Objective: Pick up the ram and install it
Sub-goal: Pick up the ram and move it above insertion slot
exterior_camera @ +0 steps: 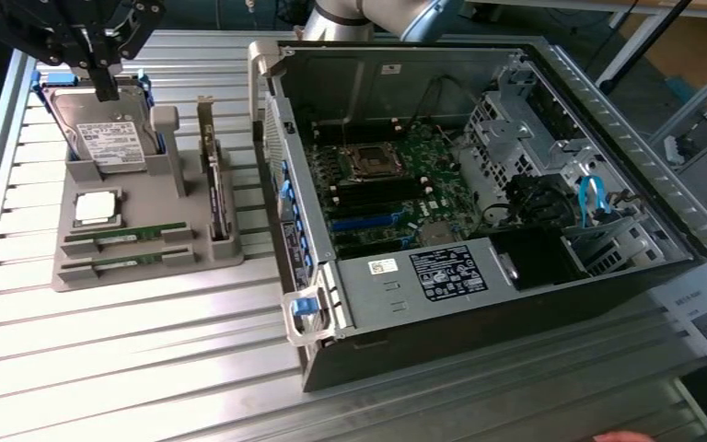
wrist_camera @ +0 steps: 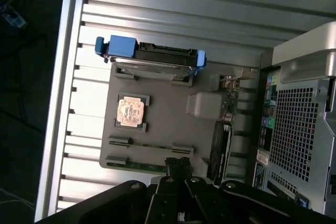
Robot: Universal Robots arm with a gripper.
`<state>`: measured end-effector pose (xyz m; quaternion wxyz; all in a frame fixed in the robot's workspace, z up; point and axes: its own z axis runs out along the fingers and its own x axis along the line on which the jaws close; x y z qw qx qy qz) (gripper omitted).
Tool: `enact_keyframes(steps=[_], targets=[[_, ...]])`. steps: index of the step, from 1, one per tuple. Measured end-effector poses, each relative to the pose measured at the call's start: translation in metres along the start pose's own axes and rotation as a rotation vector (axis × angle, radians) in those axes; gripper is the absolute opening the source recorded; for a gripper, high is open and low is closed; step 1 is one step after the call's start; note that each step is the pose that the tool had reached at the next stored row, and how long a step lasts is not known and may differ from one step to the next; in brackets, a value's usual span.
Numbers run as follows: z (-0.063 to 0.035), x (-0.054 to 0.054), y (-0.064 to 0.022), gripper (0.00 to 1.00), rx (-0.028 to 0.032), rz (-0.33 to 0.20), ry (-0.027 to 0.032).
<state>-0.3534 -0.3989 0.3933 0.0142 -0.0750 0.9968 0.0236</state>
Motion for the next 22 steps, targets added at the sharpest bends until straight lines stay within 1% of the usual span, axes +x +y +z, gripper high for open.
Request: enact_keyframes(steps=[10, 22], targets=[[0.0000, 0.0004, 0.0001, 0.10, -0.0038, -0.118, 0.0053], [0.0000, 0.0006, 0.0001, 0.10, -0.0087, -0.273, 0.0121]])
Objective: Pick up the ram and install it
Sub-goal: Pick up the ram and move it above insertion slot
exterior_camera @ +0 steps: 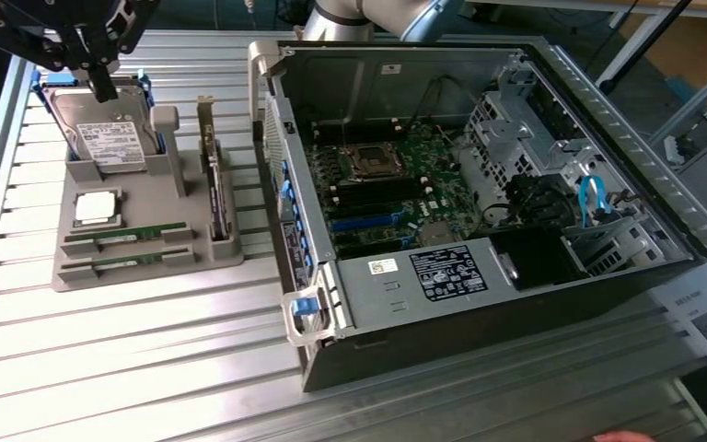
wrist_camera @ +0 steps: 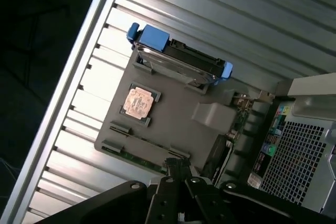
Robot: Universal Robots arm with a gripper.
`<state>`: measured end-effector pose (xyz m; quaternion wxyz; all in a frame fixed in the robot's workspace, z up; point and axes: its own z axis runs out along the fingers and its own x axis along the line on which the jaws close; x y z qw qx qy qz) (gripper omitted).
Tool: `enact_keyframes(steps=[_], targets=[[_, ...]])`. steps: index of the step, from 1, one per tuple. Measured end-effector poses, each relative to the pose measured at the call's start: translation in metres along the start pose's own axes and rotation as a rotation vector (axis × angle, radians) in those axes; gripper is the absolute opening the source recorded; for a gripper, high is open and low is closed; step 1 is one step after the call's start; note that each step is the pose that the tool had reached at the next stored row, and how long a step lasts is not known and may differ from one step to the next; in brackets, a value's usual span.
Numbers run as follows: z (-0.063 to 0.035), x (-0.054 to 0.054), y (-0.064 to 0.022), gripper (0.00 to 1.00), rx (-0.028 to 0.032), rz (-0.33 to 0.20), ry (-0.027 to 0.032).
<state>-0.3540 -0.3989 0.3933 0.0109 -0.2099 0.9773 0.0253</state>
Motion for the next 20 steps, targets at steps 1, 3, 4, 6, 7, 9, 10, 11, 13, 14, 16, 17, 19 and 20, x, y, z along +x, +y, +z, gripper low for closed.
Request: enact_keyframes(steps=[1, 3, 4, 6, 7, 9, 10, 11, 13, 14, 16, 17, 19, 20], targets=[[0.0000, 0.0000, 0.0000, 0.10, -0.0004, -0.013, 0.0006], [0.0000, 0.0000, 0.0000, 0.10, -0.0013, -0.040, 0.0019], [0.0000, 0.0000, 0.0000, 0.10, -0.0017, -0.053, 0.0024], [0.0000, 0.0000, 0.0000, 0.10, -0.0026, -0.082, 0.0038], [0.0000, 0.0000, 0.0000, 0.10, -0.0030, -0.097, 0.0044], [0.0000, 0.0000, 0.0000, 0.10, -0.0040, -0.127, 0.0058], [0.0000, 0.0000, 0.0000, 0.10, -0.0045, -0.143, 0.0065], [0.0000, 0.0000, 0.0000, 0.10, -0.0050, -0.159, 0.0071], [0.0000, 0.0000, 0.0000, 0.10, -0.0061, -0.193, 0.0087], [0.0000, 0.0000, 0.0000, 0.10, -0.0067, -0.210, 0.0095], [0.0000, 0.0000, 0.0000, 0.10, -0.0078, -0.246, 0.0111], [0.0001, 0.0000, 0.0000, 0.10, -0.0083, -0.263, 0.0118], [0.0001, 0.0000, 0.0000, 0.10, -0.0098, -0.308, 0.0139], [0.0001, 0.0000, 0.0000, 0.10, -0.0103, -0.325, 0.0147]])
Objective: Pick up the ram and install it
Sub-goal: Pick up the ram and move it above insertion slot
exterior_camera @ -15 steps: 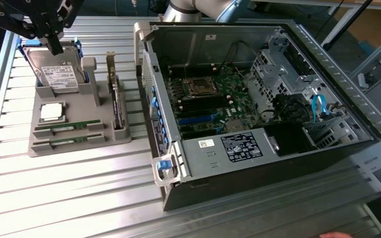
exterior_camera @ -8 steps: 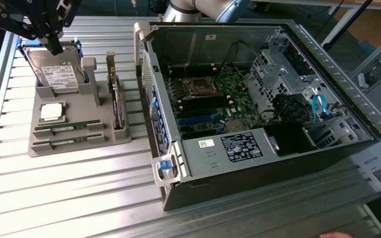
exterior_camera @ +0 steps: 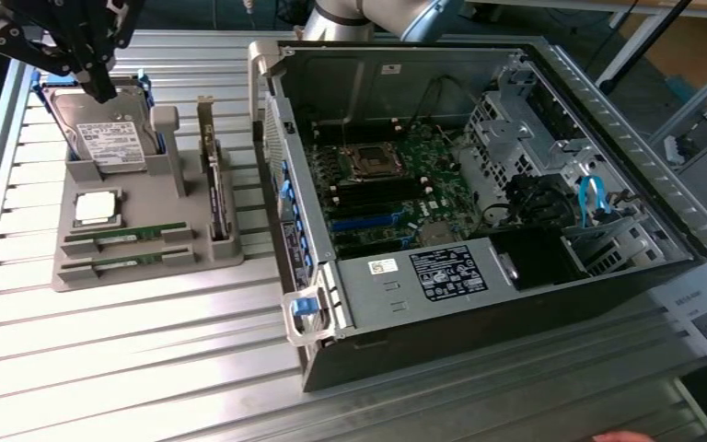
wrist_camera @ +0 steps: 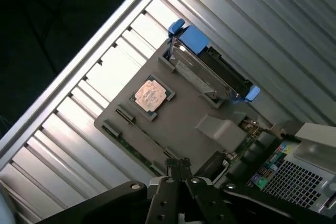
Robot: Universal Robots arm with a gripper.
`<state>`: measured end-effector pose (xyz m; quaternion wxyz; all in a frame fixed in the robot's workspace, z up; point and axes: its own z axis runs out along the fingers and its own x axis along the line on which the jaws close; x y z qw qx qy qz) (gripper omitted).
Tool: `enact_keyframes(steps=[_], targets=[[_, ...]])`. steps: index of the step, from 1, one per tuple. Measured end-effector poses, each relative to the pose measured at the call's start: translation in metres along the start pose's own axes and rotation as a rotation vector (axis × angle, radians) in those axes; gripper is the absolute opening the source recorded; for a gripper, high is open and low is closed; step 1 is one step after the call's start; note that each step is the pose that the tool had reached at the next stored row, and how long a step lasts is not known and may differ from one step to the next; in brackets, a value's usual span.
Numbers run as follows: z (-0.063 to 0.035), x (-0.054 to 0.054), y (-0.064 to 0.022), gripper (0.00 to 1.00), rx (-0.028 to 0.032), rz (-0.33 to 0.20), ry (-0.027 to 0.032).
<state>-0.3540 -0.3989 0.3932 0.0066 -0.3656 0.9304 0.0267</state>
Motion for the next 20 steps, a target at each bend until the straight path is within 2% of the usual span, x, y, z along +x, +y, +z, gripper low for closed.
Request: enact_keyframes(steps=[20], targets=[[0.0004, 0.0000, 0.0000, 0.10, -0.0117, -0.369, 0.0166]])
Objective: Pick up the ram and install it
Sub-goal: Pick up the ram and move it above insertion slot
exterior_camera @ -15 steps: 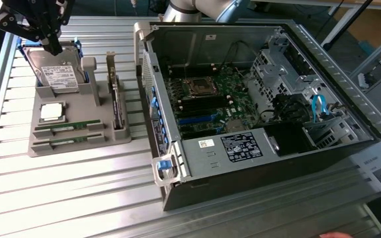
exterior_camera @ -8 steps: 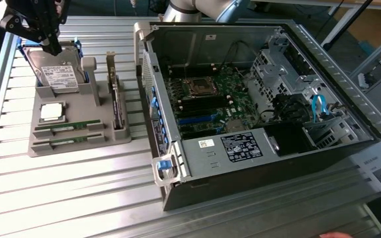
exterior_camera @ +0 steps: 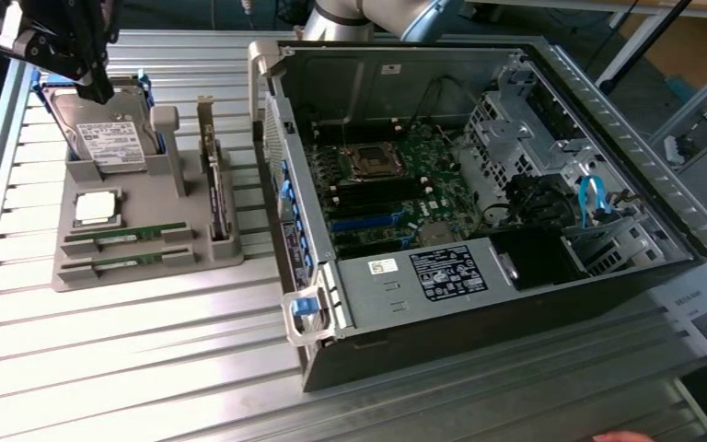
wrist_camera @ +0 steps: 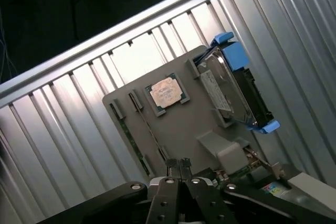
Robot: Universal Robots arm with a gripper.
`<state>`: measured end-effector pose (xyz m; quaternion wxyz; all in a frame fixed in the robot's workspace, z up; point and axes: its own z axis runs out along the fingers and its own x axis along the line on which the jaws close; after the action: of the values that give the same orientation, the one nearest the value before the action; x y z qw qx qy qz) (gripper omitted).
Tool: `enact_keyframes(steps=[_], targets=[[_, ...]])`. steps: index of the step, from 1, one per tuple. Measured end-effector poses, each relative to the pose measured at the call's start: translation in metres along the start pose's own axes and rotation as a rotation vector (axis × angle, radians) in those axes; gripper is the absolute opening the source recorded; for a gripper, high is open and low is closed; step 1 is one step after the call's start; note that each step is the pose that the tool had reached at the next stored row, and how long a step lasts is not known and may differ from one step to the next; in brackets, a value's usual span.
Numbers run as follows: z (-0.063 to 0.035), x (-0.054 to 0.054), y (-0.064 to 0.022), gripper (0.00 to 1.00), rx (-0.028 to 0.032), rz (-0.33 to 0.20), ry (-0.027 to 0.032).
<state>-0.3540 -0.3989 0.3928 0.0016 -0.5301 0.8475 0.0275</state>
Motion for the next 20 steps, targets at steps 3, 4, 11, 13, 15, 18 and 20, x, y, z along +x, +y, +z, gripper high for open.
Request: enact_keyframes(steps=[3, 4, 11, 13, 15, 18, 20], targets=[[0.0000, 0.0000, 0.0000, 0.10, -0.0017, -0.053, 0.0024], [0.0000, 0.0000, 0.0000, 0.10, -0.0022, -0.069, 0.0031], [0.0001, 0.0000, 0.0000, 0.10, -0.0053, -0.165, 0.0074], [0.0001, 0.0000, 0.0000, 0.10, -0.0060, -0.190, 0.0085], [0.0001, 0.0000, 0.0000, 0.10, -0.0069, -0.216, 0.0097], [0.0001, 0.0000, 0.0000, 0.10, -0.0078, -0.245, 0.0109], [0.0001, 0.0000, 0.0000, 0.10, -0.0078, -0.246, 0.0110]])
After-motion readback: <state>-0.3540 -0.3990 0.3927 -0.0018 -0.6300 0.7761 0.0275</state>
